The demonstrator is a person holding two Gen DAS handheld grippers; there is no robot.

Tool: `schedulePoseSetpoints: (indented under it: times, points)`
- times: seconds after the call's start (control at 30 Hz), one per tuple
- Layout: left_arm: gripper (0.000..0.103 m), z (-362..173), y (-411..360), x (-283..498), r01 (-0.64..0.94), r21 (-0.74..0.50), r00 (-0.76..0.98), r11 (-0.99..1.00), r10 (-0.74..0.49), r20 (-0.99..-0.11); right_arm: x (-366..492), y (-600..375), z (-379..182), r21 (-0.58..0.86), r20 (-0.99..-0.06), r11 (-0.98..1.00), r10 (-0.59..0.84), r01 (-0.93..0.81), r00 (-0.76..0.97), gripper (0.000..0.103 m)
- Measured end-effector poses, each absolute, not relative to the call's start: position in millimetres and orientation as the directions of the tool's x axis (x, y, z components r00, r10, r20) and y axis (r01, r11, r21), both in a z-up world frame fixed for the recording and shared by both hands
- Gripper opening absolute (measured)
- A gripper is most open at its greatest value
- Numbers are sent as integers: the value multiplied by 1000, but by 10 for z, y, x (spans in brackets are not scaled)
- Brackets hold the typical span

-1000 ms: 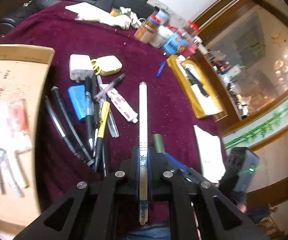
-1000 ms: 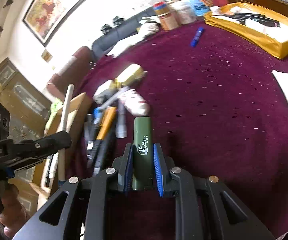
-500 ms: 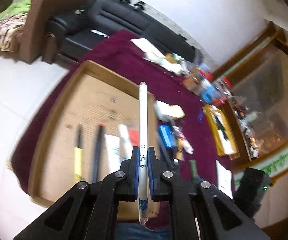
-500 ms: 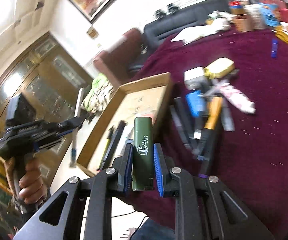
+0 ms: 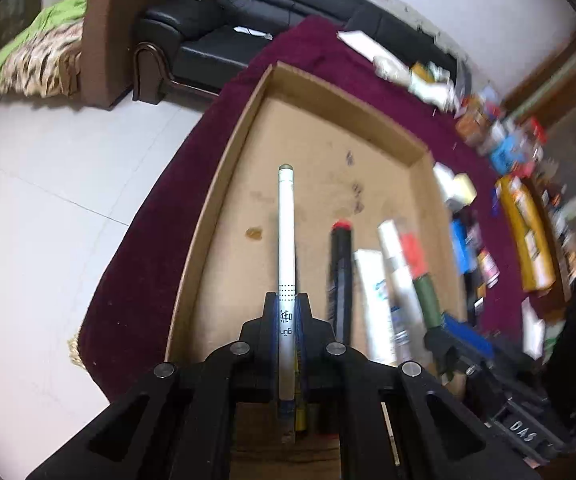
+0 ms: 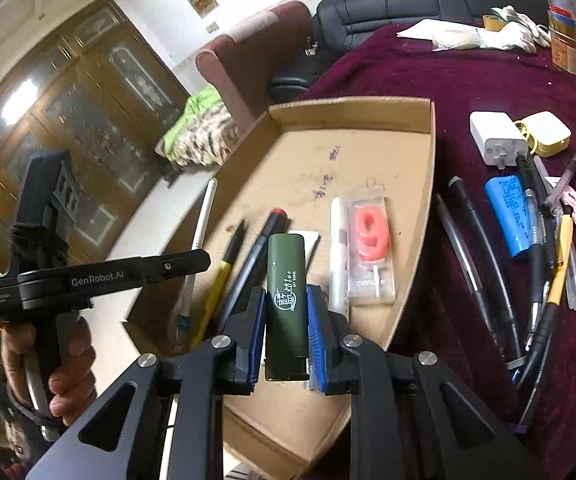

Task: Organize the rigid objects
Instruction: 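Carry the green tube and white pen into the tray and open both tools, then lower the right tool onto the pink rose hand cream tube and grasp it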

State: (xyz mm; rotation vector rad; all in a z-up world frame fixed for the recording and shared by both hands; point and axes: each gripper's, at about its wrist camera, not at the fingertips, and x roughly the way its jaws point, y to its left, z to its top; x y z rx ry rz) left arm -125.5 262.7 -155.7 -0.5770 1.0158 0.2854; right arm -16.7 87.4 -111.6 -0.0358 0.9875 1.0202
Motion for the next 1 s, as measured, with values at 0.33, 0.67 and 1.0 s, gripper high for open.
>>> schedulePoseSetpoints:
  times: [0.33, 0.67, 1.0]
  points:
    - [39, -1547, 2470, -1228, -492, -209, 506, 846, 82, -859, -301, 971, -1227, 256, -739, 602, 626, -756, 248, 21]
    - [65, -1289, 1951, -1301, -467, -140, 591, 873, 191, -784, -329, 308, -941, 353, -625, 594, 725, -723, 290, 56]
    - [78, -891, 1106, -1231, -319, -138, 699, 938, 135, -702, -85, -553, -1001, 451, -592, 641, 736, -621, 329, 57]
